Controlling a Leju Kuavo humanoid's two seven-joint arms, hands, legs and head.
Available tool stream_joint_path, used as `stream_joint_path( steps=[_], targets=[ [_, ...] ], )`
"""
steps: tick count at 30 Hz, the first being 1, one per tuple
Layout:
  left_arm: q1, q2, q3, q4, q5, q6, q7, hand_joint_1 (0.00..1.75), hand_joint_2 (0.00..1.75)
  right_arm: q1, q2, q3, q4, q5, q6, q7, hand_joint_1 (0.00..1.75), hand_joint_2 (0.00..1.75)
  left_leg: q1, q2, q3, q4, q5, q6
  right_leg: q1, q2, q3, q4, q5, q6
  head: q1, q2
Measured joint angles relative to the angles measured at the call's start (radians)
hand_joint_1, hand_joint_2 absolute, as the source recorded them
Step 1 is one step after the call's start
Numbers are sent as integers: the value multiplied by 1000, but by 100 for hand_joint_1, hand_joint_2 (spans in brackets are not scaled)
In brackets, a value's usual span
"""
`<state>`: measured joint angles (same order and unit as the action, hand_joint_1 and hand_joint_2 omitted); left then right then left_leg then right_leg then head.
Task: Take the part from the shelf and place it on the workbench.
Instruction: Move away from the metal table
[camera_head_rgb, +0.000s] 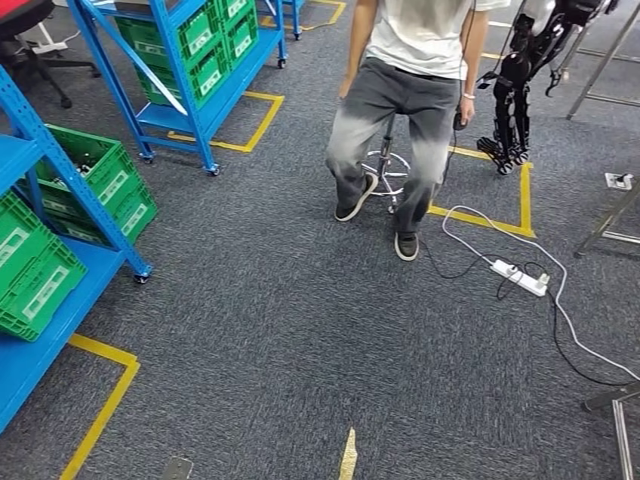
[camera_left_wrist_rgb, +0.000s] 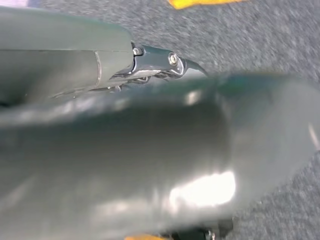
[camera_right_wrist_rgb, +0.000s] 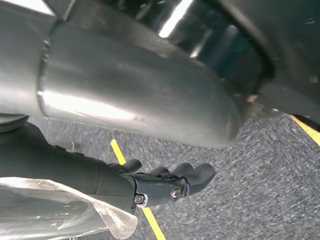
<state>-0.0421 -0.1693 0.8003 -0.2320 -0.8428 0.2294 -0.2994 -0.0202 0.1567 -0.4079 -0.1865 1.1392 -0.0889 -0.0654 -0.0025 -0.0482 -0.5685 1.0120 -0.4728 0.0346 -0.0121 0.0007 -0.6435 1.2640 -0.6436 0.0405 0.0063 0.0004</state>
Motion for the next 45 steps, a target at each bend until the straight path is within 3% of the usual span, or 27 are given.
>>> stream_joint_path(
  steps=[1,3,5,6,7,9,11,13,14,16,18,20,22,23,25,27,28,30,32,33,35,36,38,40,42,44,45],
  targets=[
    [1,0,0,0,0,0,-1,0,0,1,0,0,0,0,2,-2,0,0,1,-15,1,1,-1,-1,-1,9,17,-53,42,-2,0,0],
    [-1,0,0,0,-1,1,-3,0,0,3,-1,0,0,0,5,-7,0,0,1,-42,-1,8,-4,-7,-6,63,67,-180,105,-5,0,0],
    [-2,0,0,1,-1,2,-4,0,0,3,-2,0,1,0,8,-10,0,0,3,-66,-10,13,-4,-19,-9,102,93,-237,116,-10,-1,0],
    [-1,0,0,1,-1,2,-5,0,0,3,-2,0,1,0,10,-11,0,0,4,-79,-14,14,-2,-25,-8,97,98,-242,115,-13,-1,0],
    [0,1,0,1,-1,2,-5,0,0,3,-2,-1,1,0,12,-12,0,0,6,-86,-17,13,0,-31,-8,83,100,-242,116,-19,-1,0],
    [3,2,0,2,-2,3,-6,0,0,3,-2,-1,1,0,14,-13,0,0,4,-50,-29,38,-17,-42,-9,54,105,-247,119,-31,-7,0],
    [-1,1,0,2,-3,3,-6,0,0,5,-3,-1,1,0,15,-15,0,0,2,12,-71,133,-71,-52,-8,20,109,-250,117,-42,-14,0],
    [-3,1,0,2,-4,3,-5,0,0,7,-3,-1,1,-1,14,-15,0,0,6,34,-127,254,-121,-59,-6,-14,112,-250,112,-47,-15,0],
    [-1,1,0,2,-5,3,-5,0,0,6,-4,-1,1,-1,14,-15,0,0,9,37,-140,282,-123,-61,-6,-30,114,-250,110,-48,-15,0],
    [3,1,0,2,-8,3,-2,0,0,4,-4,-1,1,-3,15,-17,0,0,11,46,-112,230,-75,-60,-5,-57,121,-249,104,-46,-16,0],
    [2,3,0,2,-10,3,0,0,0,3,-3,-1,1,-3,18,-19,0,0,3,87,-46,98,-16,-50,-3,-81,131,-249,95,-39,-16,0],
    [-1,4,0,2,-10,3,2,0,0,3,-3,-1,1,-1,22,-22,0,0,-7,120,-12,25,-3,-37,2,-104,138,-249,86,-28,-15,0],
    [0,4,0,2,-10,3,3,0,0,-2,-3,-1,1,-1,28,-27,0,0,-10,107,-11,17,-7,-26,4,-127,146,-253,82,-18,-16,0],
    [3,4,0,2,-10,2,3,0,0,-4,-3,-1,1,-2,30,-30,0,0,-8,95,-9,11,-5,-21,3,-125,148,-253,78,-13,-16,0],
    [4,5,1,2,-10,1,4,0,0,-7,-4,-1,1,-3,32,-34,0,0,0,74,-4,0,1,-9,0,-78,130,-208,45,-5,-11,0],
    [0,6,2,2,-10,-1,3,0,0,-6,-4,-1,1,-4,33,-36,0,0,4,51,-3,-2,2,-3,-2,-21,68,-89,-11,-1,-6,0],
    [-2,6,3,2,-10,-3,3,0,0,-5,-4,-1,1,-5,33,-35,0,0,4,37,-4,-2,2,-1,-3,-10,33,-26,-31,0,-5,0],
    [-3,6,5,2,-10,-5,0,0,0,-3,-4,-1,1,-12,33,-36,0,0,5,9,-2,-1,1,-1,-3,-3,-4,15,-17,2,-5,0],
    [-3,6,7,2,-10,-6,-2,0,0,-2,-4,-4,1,-26,34,-41,0,0,7,-20,0,3,-2,-6,-7,14,27,-84,62,3,-5,0],
    [-3,6,8,2,-11,-6,-2,0,0,-1,-5,-7,1,-32,36,-44,0,0,7,-33,-1,8,-5,-10,-11,42,51,-148,93,4,-4,0],
    [-5,6,9,2,-11,-6,-2,0,0,0,-5,-10,3,-39,40,-48,0,0,8,-58,-8,16,-7,-22,-16,86,87,-224,117,-1,-5,0],
    [-5,6,9,2,-12,-6,-2,0,0,0,-6,-12,3,-40,41,-49,0,0,10,-69,-13,17,-5,-29,-15,93,92,-230,113,-6,-6,0],
    [-1,7,10,3,-12,-6,-3,0,0,-1,-6,-15,3,-41,43,-49,0,0,14,-82,-18,18,-2,-40,-13,69,97,-234,118,-20,-6,0],
    [0,8,10,3,-13,-6,-3,0,0,-1,-6,-16,3,-40,45,-50,0,0,11,-43,-34,52,-24,-49,-15,41,102,-239,120,-34,-12,0],
    [-5,8,10,4,-13,-6,0,0,0,1,-6,-16,4,-35,47,-50,0,0,10,15,-85,161,-80,-57,-12,8,106,-241,116,-44,-18,0],
    [-6,8,10,4,-13,-6,4,0,0,4,-7,-16,4,-32,49,-50,0,0,12,35,-137,271,-120,-60,-8,-26,108,-241,112,-48,-19,0],
    [-5,7,10,5,-13,-6,5,0,0,3,-8,-17,4,-31,49,-49,0,0,12,39,-143,286,-115,-59,-7,-40,110,-241,110,-49,-19,0]
  ],
)
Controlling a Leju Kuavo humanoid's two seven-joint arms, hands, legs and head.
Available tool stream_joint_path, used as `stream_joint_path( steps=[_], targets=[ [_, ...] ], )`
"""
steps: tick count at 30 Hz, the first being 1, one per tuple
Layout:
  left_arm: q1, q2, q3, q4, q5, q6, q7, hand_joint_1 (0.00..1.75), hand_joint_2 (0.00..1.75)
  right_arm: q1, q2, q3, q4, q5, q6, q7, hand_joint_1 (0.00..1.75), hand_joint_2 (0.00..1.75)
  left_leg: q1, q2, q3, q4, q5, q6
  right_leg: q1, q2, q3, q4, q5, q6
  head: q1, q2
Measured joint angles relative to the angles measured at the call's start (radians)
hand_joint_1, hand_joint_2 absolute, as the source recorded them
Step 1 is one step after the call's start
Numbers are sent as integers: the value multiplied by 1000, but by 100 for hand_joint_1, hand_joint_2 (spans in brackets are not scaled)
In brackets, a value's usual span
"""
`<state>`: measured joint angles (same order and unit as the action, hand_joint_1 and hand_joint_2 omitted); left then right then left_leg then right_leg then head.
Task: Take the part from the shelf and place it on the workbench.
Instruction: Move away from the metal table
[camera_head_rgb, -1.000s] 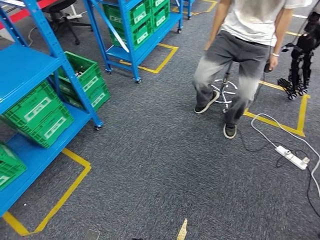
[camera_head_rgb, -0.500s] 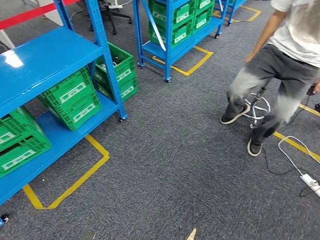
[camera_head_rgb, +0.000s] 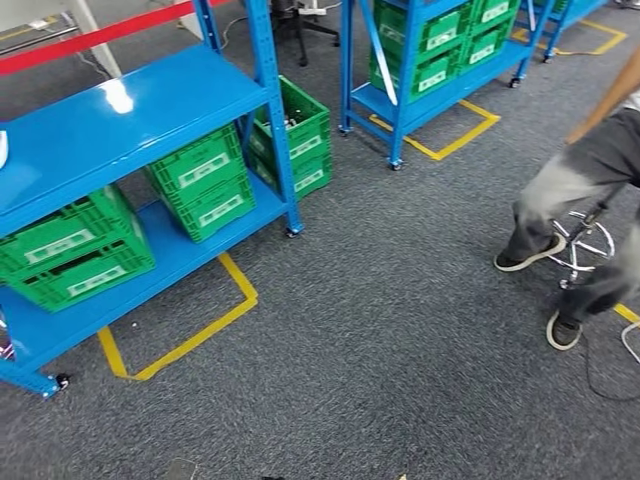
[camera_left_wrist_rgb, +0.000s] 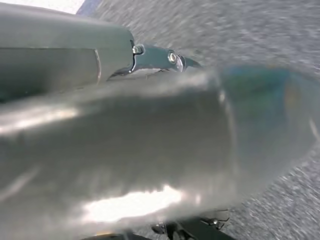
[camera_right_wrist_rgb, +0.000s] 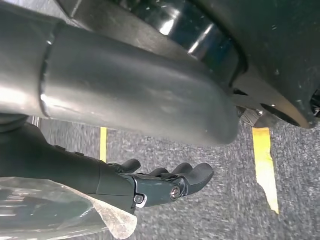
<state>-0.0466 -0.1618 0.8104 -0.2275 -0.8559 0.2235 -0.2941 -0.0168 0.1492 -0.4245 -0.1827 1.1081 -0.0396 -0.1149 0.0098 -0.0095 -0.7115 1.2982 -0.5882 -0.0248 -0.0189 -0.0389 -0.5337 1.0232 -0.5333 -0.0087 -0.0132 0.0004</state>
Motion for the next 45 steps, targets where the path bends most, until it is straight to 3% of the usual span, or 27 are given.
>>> stream_joint_path(
  steps=[2,4,6,8,10,12,14,15,16,17,19,21,22,23,25,27,29,30,31,32,34,36,38,39,41,43,45],
  targets=[
    [3,1,0,0,0,1,4,0,0,-2,0,0,0,0,1,0,0,0,-3,14,43,-82,58,8,3,-25,7,0,-5,1,0,0],
    [2,1,1,0,0,2,6,0,0,-3,0,0,0,1,2,0,0,0,-14,60,107,-208,106,23,7,-48,14,0,-12,7,0,0],
    [-1,2,1,0,0,2,6,0,0,-3,0,0,0,2,3,-1,0,0,-24,86,129,-261,109,32,11,-71,19,-1,-18,16,0,0],
    [1,1,2,0,0,2,6,0,0,-8,0,0,0,4,4,0,0,0,-22,66,129,-270,111,38,12,-89,23,-5,-22,27,1,0],
    [5,0,2,0,-1,1,6,0,0,-13,0,0,0,5,7,0,0,0,-15,43,136,-282,117,48,9,-51,16,17,-42,38,6,0],
    [3,0,2,1,-2,1,5,0,0,-13,-1,0,0,6,9,1,0,0,-10,20,139,-288,121,55,6,12,-32,115,-92,45,11,0],
    [0,0,3,1,-1,1,3,0,0,-10,-1,0,0,7,10,1,0,0,-9,-8,138,-288,121,58,4,34,-101,240,-132,49,12,0],
    [1,-1,4,1,-1,1,0,0,0,-8,-1,0,0,7,10,1,0,0,-9,-22,139,-288,121,58,4,37,-121,265,-127,50,12,0],
    [2,-2,4,2,-1,0,-5,0,0,-7,-2,0,0,7,10,1,0,0,-8,-37,140,-287,120,57,4,38,-123,252,-102,51,12,0],
    [3,-2,5,2,-1,-1,-11,0,0,-6,-2,0,0,6,10,0,0,0,-7,-52,142,-286,119,56,2,43,-108,204,-63,51,12,0],
    [1,-3,6,2,-1,-3,-21,0,0,-5,-2,0,0,4,10,-1,0,0,-6,-79,141,-278,114,48,-4,82,-57,76,2,51,12,0],
    [0,-3,7,2,-1,-5,-26,0,0,-5,-3,0,1,3,9,-4,0,0,-5,-102,133,-270,112,34,-8,116,-27,14,15,45,12,0],
    [1,-3,8,2,-2,-4,-27,0,0,-6,-3,0,1,4,4,-6,0,0,-4,-113,129,-269,114,27,-6,117,-21,9,12,40,12,0],
    [3,-2,9,2,-4,-1,-27,0,0,-7,-3,0,1,4,-3,-10,0,0,-1,-121,126,-270,115,22,-5,105,-19,10,13,33,12,0],
    [5,0,12,3,-6,9,-26,0,0,-7,-3,-1,1,7,-17,-19,0,0,-2,-89,117,-250,103,11,-5,80,-14,5,16,19,7,0],
    [0,1,15,3,-7,15,-26,0,0,-6,-3,-1,1,10,-22,-24,0,0,-4,-30,77,-161,53,2,-5,50,-9,2,14,9,1,0],
    [-4,2,15,3,-9,17,-25,0,0,-3,-3,-1,1,11,-22,-25,0,0,-2,-5,19,-38,0,-3,-1,17,-6,2,9,3,-1,0],
    [-4,2,15,3,-11,17,-24,0,0,-3,-3,-1,1,12,-22,-25,0,0,-1,-1,4,-6,-5,-3,0,1,-5,2,7,2,-2,0],
    [-3,2,15,3,-13,17,-22,0,0,-5,-4,-2,1,13,-22,-25,0,0,0,1,7,-9,8,-2,0,-12,-3,2,5,2,-2,0],
    [-2,3,16,3,-14,18,-20,0,0,-6,-4,-2,1,14,-22,-25,0,0,-1,6,27,-49,37,1,1,-24,0,2,2,3,-2,0],
    [-3,4,16,3,-16,18,-19,0,0,-8,-3,-2,1,14,-22,-26,0,0,-10,47,93,-178,96,15,4,-48,9,2,-5,8,-2,0],
    [-8,5,16,3,-17,18,-16,0,0,-8,-3,-2,1,14,-22,-27,0,0,-22,84,129,-256,113,29,9,-72,15,1,-11,18,-1,0],
    [-8,5,16,3,-18,17,-4,0,0,-13,-3,-2,1,15,-24,-25,0,0,-26,73,129,-267,110,37,10,-95,22,-4,-15,29,-1,0],
    [-6,4,16,3,-19,14,6,0,0,-16,-3,-2,1,16,-24,-23,0,0,-23,61,131,-272,112,41,10,-89,25,-4,-19,35,0,0],
    [-4,4,16,3,-20,7,28,0,0,-18,-3,-2,1,18,-27,-20,0,0,-16,37,138,-284,118,51,6,-38,11,35,-49,44,2,0],
    [-7,4,17,3,-25,3,42,0,0,-16,-3,-2,1,19,-29,-17,0,0,-12,11,139,-286,121,57,3,20,-48,149,-104,47,6,0],
    [-8,3,17,3,-29,3,46,0,0,-13,-3,-2,1,21,-28,-18,0,0,-12,-17,139,-286,120,59,3,34,-111,254,-129,49,6,0]
  ],
)
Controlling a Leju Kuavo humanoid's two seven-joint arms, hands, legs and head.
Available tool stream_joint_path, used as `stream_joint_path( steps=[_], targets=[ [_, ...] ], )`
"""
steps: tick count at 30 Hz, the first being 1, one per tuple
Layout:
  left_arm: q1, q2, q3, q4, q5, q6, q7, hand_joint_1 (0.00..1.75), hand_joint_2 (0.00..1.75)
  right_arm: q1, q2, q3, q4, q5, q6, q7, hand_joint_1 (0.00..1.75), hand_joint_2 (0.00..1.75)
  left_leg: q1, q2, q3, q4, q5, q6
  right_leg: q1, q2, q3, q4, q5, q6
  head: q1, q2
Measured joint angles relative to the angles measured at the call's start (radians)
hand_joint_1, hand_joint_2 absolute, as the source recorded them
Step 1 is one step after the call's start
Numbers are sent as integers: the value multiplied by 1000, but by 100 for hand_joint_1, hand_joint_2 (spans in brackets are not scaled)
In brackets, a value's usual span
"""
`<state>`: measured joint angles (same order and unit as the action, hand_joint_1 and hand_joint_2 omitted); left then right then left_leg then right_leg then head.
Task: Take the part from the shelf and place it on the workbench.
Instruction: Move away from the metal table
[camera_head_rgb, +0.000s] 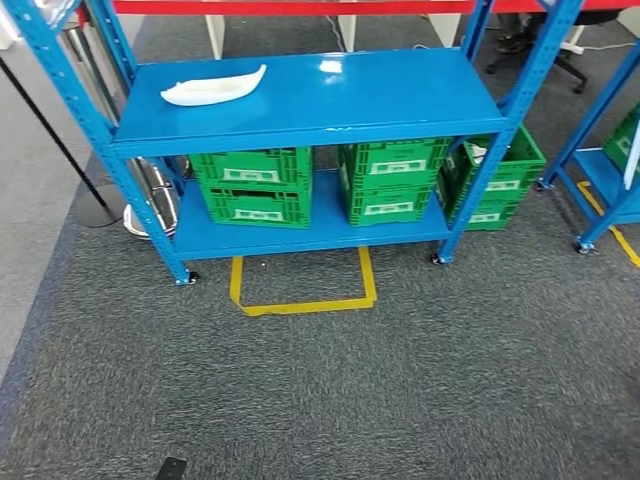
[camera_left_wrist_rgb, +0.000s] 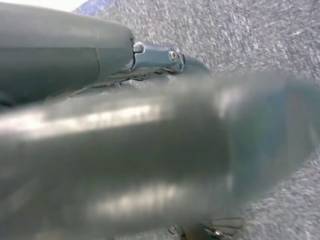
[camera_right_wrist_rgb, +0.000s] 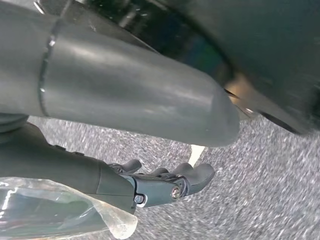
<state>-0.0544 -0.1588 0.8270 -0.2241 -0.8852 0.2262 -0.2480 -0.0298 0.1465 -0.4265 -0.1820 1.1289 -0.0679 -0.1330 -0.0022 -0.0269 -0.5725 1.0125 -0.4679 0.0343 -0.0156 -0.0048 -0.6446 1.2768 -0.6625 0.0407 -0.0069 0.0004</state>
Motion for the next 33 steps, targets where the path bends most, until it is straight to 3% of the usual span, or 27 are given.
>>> stream_joint_path(
  steps=[1,2,3,4,5,7,9,10,12,13,15,16,17,19,21,23,26,28,30,31,32,33],
  targets=[
    [1,0,0,0,-1,0,1,0,0,1,0,0,0,1,1,-1,0,0,0,-15,1,0,-1,0,0,2,-13,7,16,1,0,0],
    [3,-1,0,0,-2,0,1,0,0,2,0,0,0,3,2,-2,0,0,1,-31,3,1,-1,-1,-1,6,-7,-25,50,0,0,0],
    [3,-1,0,0,-2,0,1,0,0,2,0,0,0,5,2,-2,0,0,2,-46,5,2,-3,-3,-2,15,13,-85,94,0,0,0],
    [3,-1,0,0,-3,0,2,0,0,2,-1,0,0,6,2,-3,0,0,2,-59,5,4,-5,-7,-5,39,37,-148,127,-1,0,0],
    [2,-1,0,0,-3,0,2,0,0,1,-1,0,0,6,2,-3,0,0,2,-73,3,8,-7,-12,-8,64,60,-202,146,-3,0,0],
    [2,-1,0,0,-3,0,2,0,0,1,-1,0,1,7,2,-3,0,0,5,-94,-5,13,-8,-24,-9,95,81,-243,149,-9,-1,0],
    [5,0,0,0,-3,0,2,0,0,-1,-2,0,1,9,-6,-4,0,0,11,-110,-9,12,-6,-37,-6,78,88,-248,150,-21,-1,0],
    [7,0,0,0,-3,0,1,0,0,-1,-1,0,1,9,-15,-4,0,0,10,-97,-11,17,-9,-42,-6,69,91,-250,151,-26,-2,0],
    [7,0,1,0,-3,0,-1,0,0,-1,-1,1,1,8,-30,-4,0,0,8,-42,-36,73,-43,-52,-9,46,98,-256,151,-36,-8,0],
    [5,0,1,0,-3,0,-2,0,0,0,-1,1,1,7,-33,-3,0,0,8,-10,-61,128,-70,-57,-7,35,101,-256,149,-39,-12,0],
    [2,-1,2,0,-3,-2,-4,0,0,3,-1,0,1,5,-36,1,0,0,11,13,-117,243,-115,-62,-4,13,103,-256,146,-43,-14,0],
    [3,-1,2,0,-3,-3,-4,0,0,4,-1,0,1,3,-37,4,0,0,12,16,-129,268,-115,-62,-3,6,104,-256,144,-44,-14,0],
    [4,-1,3,0,-2,-4,-4,0,0,3,-1,0,1,2,-38,5,0,0,12,17,-123,256,-96,-60,-3,1,106,-256,142,-44,-14,0],
    [5,-1,4,0,-2,-5,-4,0,0,1,0,0,1,2,-39,6,0,0,9,18,-69,144,-30,-50,-2,-4,111,-256,139,-42,-14,0],
    [4,0,6,0,-2,-6,-4,0,0,0,2,0,1,1,-39,6,0,0,3,22,-18,41,1,-36,1,-8,113,-256,135,-35,-14,0],
    [3,1,6,0,-2,-5,-4,0,0,-1,4,0,1,0,-39,7,0,0,-3,24,-6,14,-6,-28,2,-11,112,-259,134,-25,-13,0],
    [7,0,7,0,-2,-4,-3,0,0,-3,5,0,1,0,-38,7,0,0,2,23,7,-8,-1,-17,1,-9,110,-250,121,-9,-11,0],
    [7,0,8,0,-2,-3,-3,0,0,-3,5,0,1,0,-38,6,0,0,5,23,16,-20,1,-8,1,-2,65,-164,76,-5,-6,0],
    [6,1,8,0,-2,-4,-3,0,0,-2,5,0,1,0,-38,6,0,0,3,23,19,-20,-3,-3,1,2,-8,-37,31,-2,-3,0],
    [6,0,9,0,-2,-5,-3,0,0,0,5,0,1,0,-38,6,0,0,3,22,21,-20,-5,-2,1,2,-33,-3,30,-1,-3,0],
    [7,0,9,0,-2,-6,-3,0,0,1,5,0,1,0,-38,6,0,0,3,21,24,-20,-8,-2,1,2,-39,-7,50,0,-3,0],
    [8,0,9,0,-2,-8,-3,0,0,2,5,0,1,0,-38,6,0,0,3,20,29,-19,-12,-4,0,2,-26,-48,87,0,-3,0]
  ],
)
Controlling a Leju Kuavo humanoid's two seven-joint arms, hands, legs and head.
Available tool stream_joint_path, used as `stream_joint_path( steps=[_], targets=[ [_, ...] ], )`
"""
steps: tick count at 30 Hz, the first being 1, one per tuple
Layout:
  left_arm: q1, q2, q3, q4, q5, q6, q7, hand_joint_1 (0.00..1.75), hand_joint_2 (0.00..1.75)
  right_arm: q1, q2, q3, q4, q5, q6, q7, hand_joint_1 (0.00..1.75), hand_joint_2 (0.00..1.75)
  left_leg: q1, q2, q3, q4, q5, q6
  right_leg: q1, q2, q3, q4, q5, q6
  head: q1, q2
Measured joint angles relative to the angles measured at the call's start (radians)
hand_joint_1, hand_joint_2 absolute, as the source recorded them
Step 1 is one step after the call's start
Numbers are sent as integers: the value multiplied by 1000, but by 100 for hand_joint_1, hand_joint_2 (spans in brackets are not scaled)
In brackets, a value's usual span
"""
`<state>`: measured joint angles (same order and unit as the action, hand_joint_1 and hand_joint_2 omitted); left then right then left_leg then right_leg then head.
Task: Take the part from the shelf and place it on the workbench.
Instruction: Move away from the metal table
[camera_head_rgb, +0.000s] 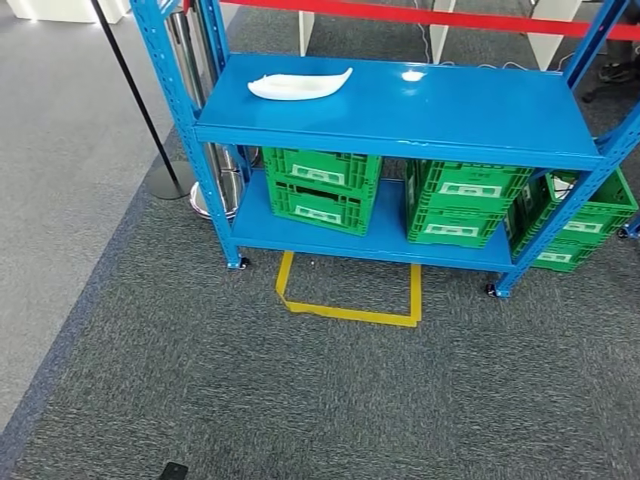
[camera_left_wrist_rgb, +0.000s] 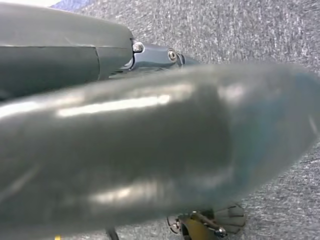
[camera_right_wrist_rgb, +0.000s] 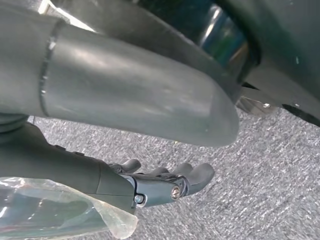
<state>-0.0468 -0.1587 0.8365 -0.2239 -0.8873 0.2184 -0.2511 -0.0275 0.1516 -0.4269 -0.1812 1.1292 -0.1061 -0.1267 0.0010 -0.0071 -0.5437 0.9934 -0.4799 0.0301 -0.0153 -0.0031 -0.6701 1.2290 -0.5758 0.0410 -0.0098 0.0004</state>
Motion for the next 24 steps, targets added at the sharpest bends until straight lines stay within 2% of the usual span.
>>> stream_joint_path(
  steps=[1,2,3,4,8,10,12,13,14,15,17,18,19,20,23,24],
  targets=[
    [1,0,1,0,0,-1,0,0,0,0,0,0,0,0,0,0,0,0,0,-1,5,1,-5,-3,-1,0,26,-66,42,0,0,0],
    [0,0,1,0,0,-2,0,0,0,0,0,0,0,0,0,0,0,0,-2,-2,9,4,-11,-8,-1,1,56,-130,70,-1,1,0],
    [-1,0,2,0,0,-2,0,0,0,-2,0,0,0,0,0,-1,0,0,-4,-3,11,7,-16,-13,-2,2,80,-177,85,-4,0,0],
    [-1,0,3,0,0,-2,-1,0,0,-2,0,0,0,0,0,-1,0,0,-6,-4,11,10,-19,-18,-2,3,95,-202,87,-8,0,0],
    [-4,2,4,0,0,-2,-1,0,0,-1,1,0,0,0,-2,-2,0,0,-3,-3,9,30,-38,-35,-2,3,108,-209,75,-31,-4,0],
    [-4,4,5,0,-1,-1,-2,0,0,-2,1,0,0,0,-3,-3,0,0,0,-1,-29,116,-81,-45,-4,0,116,-211,70,-41,-8,0],
    [-3,4,5,0,-2,-1,-2,0,0,-2,2,0,0,1,-4,-3,0,0,3,-1,-99,248,-128,-52,-3,-2,124,-211,62,-47,-10,0],
    [-2,4,5,0,-2,-1,-2,0,0,-2,2,0,0,1,-5,-3,0,0,4,-1,-126,290,-132,-53,-3,-2,129,-211,58,-48,-10,0],
    [0,4,5,0,-2,-1,-2,0,0,-2,2,0,0,1,-5,-3,0,0,4,-1,-137,298,-117,-52,-2,-1,134,-211,54,-47,-10,0],
    [0,4,5,0,-2,-1,-2,0,0,-2,2,0,0,2,-6,-3,0,0,4,-1,-130,268,-84,-50,-2,-1,141,-211,49,-47,-10,0],
    [0,5,6,0,-4,-1,-2,0,0,-1,2,0,0,5,-7,-4,0,0,2,0,-85,148,-6,-39,-2,0,154,-212,39,-42,-10,0],
    [0,5,6,0,-4,-1,-2,0,0,-2,3,0,0,6,-7,-4,0,0,-1,1,-61,92,13,-34,0,0,159,-212,33,-37,-10,0],
    [-1,5,6,0,-6,0,-2,0,0,-3,4,0,0,7,-7,-4,0,0,-3,3,-47,57,18,-29,1,0,160,-213,29,-31,-9,0],
    [-2,5,6,1,-6,0,-2,0,0,-3,4,0,0,7,-7,-4,0,0,-6,3,-41,44,10,-26,1,-1,159,-215,27,-25,-9,0],
    [1,4,6,1,-7,1,-1,0,0,-5,5,0,0,7,-7,-4,0,0,-3,2,-28,23,5,-14,2,-3,165,-218,18,-8,-6,0],
    [2,4,6,1,-7,2,-1,0,0,-6,5,0,0,7,-7,-4,0,0,0,2,-21,15,5,-9,2,-2,157,-196,4,-5,-4,0]
  ],
)
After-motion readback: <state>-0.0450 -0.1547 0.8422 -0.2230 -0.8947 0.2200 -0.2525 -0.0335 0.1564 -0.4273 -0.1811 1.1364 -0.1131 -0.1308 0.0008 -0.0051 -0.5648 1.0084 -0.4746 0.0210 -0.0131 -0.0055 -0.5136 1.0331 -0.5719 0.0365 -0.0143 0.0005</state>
